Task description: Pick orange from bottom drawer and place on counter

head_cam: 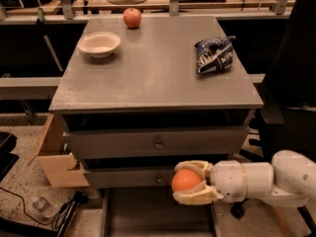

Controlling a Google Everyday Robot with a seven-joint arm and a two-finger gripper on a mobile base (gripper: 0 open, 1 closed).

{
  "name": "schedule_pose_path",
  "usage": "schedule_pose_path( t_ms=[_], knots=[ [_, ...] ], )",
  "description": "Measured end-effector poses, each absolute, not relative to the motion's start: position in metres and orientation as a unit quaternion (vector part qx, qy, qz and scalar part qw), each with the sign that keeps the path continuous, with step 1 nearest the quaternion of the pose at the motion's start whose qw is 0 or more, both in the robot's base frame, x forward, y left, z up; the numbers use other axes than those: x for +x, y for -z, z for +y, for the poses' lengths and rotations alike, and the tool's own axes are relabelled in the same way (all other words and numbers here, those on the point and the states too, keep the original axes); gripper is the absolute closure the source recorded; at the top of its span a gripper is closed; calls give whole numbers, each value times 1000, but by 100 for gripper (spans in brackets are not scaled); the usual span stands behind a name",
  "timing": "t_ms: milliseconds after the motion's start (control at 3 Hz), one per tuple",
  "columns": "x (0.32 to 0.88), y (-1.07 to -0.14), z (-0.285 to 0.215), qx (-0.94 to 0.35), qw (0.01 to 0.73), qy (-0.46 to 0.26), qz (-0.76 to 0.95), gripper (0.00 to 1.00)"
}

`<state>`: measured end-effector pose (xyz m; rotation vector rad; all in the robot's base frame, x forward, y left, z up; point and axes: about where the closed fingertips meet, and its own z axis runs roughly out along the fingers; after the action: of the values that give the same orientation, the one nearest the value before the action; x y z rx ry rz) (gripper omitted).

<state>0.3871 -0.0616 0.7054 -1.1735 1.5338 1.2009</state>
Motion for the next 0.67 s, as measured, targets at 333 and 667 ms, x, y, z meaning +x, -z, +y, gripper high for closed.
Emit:
schedule_pose_path(
  t_ms=[333, 667],
  knots=[
    [426, -796, -63, -456, 456, -421, 638, 100],
    [454, -849, -64, -441, 483, -384, 651, 100]
  ],
)
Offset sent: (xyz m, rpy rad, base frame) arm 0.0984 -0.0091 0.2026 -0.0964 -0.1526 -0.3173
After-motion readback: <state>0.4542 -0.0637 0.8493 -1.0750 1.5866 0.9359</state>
